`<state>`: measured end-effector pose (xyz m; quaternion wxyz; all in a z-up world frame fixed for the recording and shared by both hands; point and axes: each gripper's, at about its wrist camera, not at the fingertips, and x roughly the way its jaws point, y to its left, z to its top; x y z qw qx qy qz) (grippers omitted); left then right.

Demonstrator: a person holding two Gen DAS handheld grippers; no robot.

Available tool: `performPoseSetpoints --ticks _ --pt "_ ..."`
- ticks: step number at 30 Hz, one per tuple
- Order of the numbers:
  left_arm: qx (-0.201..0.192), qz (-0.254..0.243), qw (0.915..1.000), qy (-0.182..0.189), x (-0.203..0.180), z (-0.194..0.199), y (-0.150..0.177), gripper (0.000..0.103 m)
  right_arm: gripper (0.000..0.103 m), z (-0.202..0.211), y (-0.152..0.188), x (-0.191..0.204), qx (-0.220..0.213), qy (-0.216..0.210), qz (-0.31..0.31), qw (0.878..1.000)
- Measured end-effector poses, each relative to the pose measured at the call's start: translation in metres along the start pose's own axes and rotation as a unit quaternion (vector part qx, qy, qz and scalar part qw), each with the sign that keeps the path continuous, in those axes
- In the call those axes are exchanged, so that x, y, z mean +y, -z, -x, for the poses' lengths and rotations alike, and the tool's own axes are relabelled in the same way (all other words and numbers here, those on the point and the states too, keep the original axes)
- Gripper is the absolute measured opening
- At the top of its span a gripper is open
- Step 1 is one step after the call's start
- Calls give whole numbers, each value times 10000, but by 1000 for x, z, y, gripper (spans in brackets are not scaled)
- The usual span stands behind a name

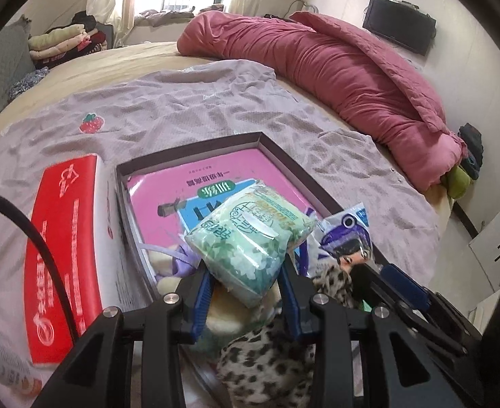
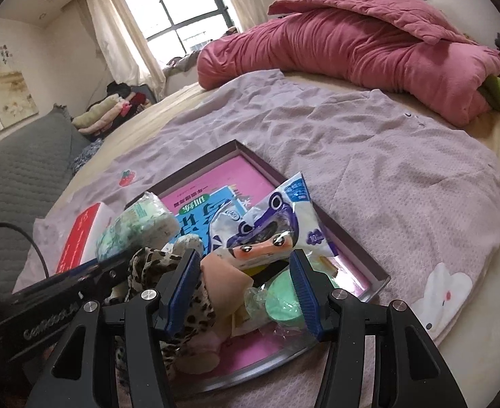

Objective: Organize soft objects
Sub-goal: 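Lower the wipes pack and scrunchie into the tray and open both grippers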

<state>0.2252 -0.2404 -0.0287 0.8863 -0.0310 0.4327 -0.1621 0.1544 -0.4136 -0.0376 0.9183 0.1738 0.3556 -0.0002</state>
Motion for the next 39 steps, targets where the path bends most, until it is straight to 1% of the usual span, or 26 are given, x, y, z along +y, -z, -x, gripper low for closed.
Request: performPoseSetpoints --ticks 2,6,9,12,16,18,21,26,29,33,39 --pt "-9 -22 10000 -39 0 -2 -3 37 57 4 -1 -3 -112 15 -60 9999" --pt "-131 72 9999 35 3 3 -10 37 63 19 -4 -13 -445 -33 -195 9988" --pt "-257 155 9995 64 9 14 -12 37 63 29 -4 -17 -498 -143 -173 9985" --pt "-333 281 9990 86 18 24 -14 37 63 35 -2 -11 -353 -399 -46 9986" --pt "-365 316 9988 46 27 34 -15 37 63 35 7 14 78 -624 217 9978" --pt "-311 312 9990 33 29 34 -14 37 63 29 14 26 304 -560 358 9973" --pt "-261 256 9993 40 28 33 -11 37 63 19 22 36 508 -342 617 9962" --pt "-101 153 9998 107 21 26 -3 37 63 4 22 31 639 69 636 9959" --pt "-18 87 9999 121 15 20 0 37 63 -4 16 21 624 212 492 9966" --pt "62 61 9999 116 12 14 4 38 63 -14 5 14 462 364 403 9975" --pt "126 32 9999 14 11 5 4 38 64 -31 -4 22 288 553 644 9960"
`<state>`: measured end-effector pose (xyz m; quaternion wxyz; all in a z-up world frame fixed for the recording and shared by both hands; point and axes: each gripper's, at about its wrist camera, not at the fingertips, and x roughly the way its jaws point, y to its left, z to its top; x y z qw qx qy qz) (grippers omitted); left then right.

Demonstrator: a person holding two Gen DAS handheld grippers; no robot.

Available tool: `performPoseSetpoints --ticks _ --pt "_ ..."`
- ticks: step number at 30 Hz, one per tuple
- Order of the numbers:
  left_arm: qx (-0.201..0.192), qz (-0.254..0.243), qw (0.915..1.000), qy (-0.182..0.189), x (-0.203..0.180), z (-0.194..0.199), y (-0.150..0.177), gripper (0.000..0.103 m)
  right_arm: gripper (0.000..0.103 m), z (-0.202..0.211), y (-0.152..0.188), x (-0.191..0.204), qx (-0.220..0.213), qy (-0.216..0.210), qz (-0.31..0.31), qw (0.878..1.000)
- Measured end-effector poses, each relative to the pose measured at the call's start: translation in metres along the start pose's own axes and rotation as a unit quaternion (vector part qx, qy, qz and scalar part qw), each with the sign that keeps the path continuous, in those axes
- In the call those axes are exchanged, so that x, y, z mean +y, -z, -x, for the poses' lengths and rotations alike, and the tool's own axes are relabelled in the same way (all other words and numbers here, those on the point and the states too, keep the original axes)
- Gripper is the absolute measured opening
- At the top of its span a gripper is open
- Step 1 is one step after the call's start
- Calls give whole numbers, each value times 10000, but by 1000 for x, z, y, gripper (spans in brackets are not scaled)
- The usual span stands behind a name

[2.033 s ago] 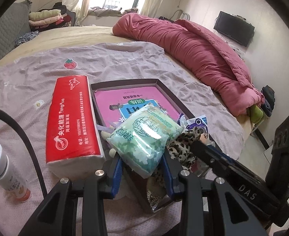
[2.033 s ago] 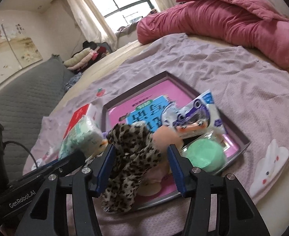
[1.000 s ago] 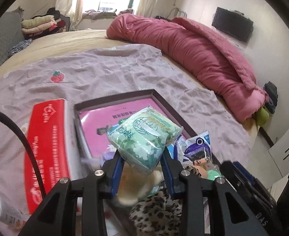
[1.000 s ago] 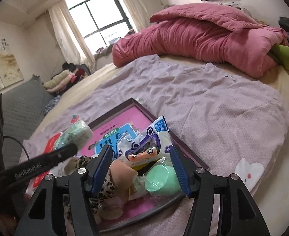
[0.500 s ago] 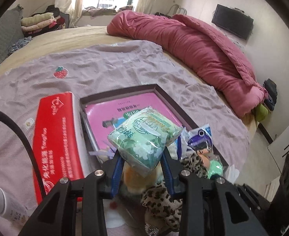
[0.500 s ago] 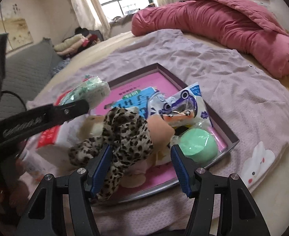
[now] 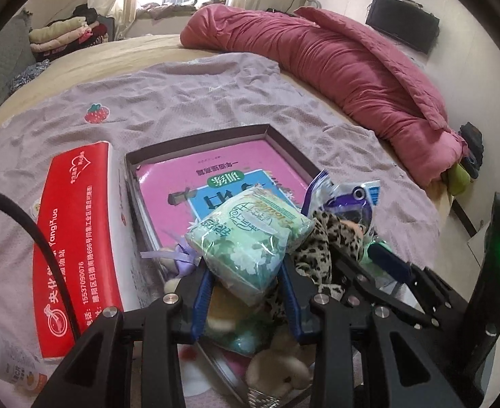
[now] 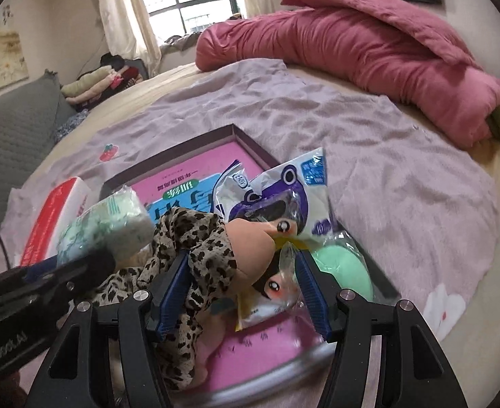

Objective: Organize soft objects
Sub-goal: 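Lower the wipes pack and scrunchie into the tray and open both grippers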

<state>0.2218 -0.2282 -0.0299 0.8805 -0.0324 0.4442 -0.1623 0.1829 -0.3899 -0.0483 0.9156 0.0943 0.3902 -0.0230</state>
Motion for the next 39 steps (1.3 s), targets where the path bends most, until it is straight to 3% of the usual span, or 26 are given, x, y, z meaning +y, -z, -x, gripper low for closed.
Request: performPoseSetpoints --ticks 6,12,18,26,39 --pt "156 -79 9998 -63 4 -8 -1 40 67 -4 -4 0 -153 -19 37 9999" --pt "219 -234 9994 -136 1 -13 0 40 70 26 -5 -13 -849 -120 -207 9961" --pt "257 -376 9987 -219 -3 -15 2 40 71 41 -4 -27 -1119 -22 -480 9926" --pt "438 -659 9962 -362 -12 -19 -3 42 72 46 -1 -25 -1159 -104 -408 9924" --pt "470 -703 9952 -502 -16 -22 1 52 74 48 2 -35 -1144 -95 -669 9911"
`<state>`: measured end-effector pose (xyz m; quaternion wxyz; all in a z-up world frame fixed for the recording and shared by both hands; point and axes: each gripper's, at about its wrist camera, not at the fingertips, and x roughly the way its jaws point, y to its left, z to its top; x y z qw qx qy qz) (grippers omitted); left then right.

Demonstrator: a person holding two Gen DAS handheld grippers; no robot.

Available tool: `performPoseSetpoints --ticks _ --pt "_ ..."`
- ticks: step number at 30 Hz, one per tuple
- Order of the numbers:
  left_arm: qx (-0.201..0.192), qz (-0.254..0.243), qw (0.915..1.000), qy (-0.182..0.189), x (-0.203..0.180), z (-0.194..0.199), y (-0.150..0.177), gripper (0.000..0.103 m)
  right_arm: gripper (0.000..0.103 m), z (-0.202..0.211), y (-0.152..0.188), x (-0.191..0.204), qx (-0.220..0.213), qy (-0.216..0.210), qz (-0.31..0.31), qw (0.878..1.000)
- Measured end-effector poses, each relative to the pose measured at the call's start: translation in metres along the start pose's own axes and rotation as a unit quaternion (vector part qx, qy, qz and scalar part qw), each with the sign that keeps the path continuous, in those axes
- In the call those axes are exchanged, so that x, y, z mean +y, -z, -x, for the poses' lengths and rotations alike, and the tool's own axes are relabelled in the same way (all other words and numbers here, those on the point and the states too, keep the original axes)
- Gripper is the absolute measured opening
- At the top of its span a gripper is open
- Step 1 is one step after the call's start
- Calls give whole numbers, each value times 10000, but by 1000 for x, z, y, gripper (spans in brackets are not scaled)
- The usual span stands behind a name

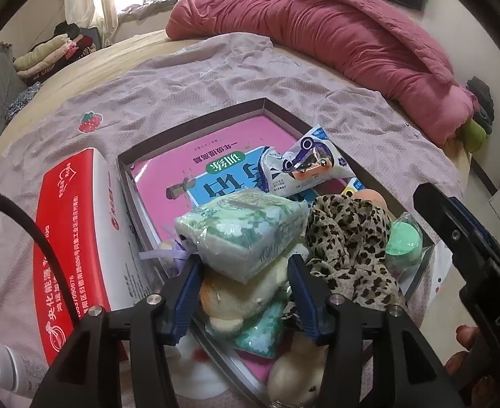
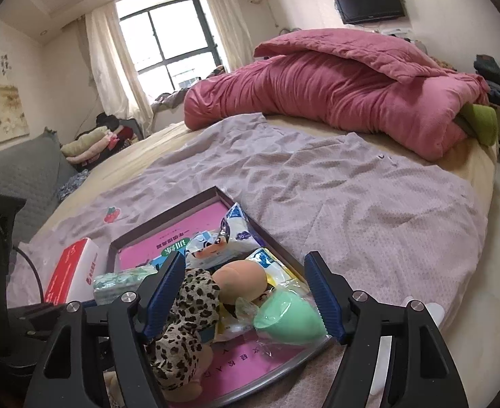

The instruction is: Organize soft objects

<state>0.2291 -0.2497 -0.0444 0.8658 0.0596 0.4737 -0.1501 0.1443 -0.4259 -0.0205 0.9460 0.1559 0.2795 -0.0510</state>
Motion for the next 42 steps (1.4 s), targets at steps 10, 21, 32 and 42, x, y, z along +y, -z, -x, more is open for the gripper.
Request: performPoseSetpoints --ticks 10,21,32,42 --pt "-28 218 9996 183 8 0 3 54 74 -2 0 -6 47 2 -116 9999" --pt "-79 372 9988 297 12 3 2 55 74 -5 1 -9 85 -8 -192 9998" --pt "-298 661 9966 379 20 13 -1 63 74 -4 2 -3 94 -97 -92 9999" --pt "-444 752 9956 342 25 31 4 65 75 0 2 5 21 -102 84 9999"
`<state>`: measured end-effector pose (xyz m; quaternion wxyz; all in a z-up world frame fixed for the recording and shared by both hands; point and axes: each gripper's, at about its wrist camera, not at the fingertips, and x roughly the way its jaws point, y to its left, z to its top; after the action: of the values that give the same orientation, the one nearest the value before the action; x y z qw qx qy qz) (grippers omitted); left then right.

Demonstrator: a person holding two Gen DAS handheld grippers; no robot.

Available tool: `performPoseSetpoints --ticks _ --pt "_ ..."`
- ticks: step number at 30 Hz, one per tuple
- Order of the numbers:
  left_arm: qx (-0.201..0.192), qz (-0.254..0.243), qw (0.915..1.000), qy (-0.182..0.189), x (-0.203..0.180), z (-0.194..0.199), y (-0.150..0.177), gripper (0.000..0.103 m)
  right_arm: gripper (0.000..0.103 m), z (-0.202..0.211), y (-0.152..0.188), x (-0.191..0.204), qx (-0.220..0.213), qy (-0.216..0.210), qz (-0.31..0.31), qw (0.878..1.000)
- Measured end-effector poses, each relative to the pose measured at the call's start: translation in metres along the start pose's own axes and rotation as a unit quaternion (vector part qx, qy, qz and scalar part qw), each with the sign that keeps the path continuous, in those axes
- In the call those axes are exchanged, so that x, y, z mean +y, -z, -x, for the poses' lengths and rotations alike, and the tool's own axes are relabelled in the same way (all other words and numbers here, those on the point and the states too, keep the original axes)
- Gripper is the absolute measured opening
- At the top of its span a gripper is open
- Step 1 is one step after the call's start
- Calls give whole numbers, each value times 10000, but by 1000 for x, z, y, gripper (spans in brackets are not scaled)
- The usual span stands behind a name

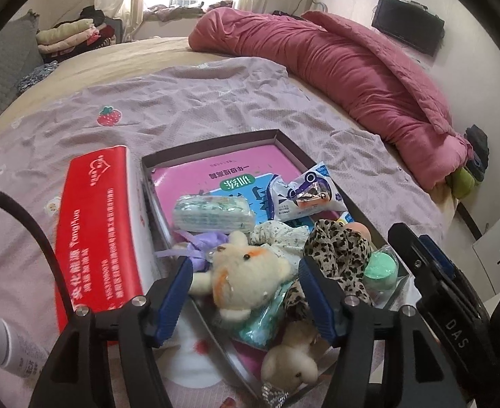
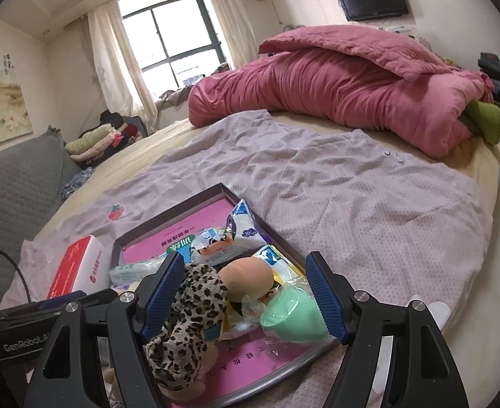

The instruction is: Organize soft objects

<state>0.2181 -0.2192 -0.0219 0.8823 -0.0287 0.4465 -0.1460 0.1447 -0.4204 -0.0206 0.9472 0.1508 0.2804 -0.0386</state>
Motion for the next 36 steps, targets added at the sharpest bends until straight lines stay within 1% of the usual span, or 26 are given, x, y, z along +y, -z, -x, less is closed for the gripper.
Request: performPoseSetpoints --ticks 8,17,25,30,32,36 --pt "-93 69 9999 -102 4 23 11 65 75 16 1 13 -79 9 243 9997" --pt "-220 74 9996 -164 10 52 25 65 76 40 7 27 23 -32 189 9998" --pt "-333 -59 9992 -201 12 83 41 65 76 70 16 47 23 125 384 9992" --pt "-410 -74 9988 -242 14 102 50 66 76 90 19 54 -94 216 498 9985" --pt "-431 -57 9986 -305 16 108 53 66 76 96 18 56 -138 240 524 9982" --pt "-436 -16 9986 -291 20 119 59 66 76 111 14 62 -172 250 566 9979"
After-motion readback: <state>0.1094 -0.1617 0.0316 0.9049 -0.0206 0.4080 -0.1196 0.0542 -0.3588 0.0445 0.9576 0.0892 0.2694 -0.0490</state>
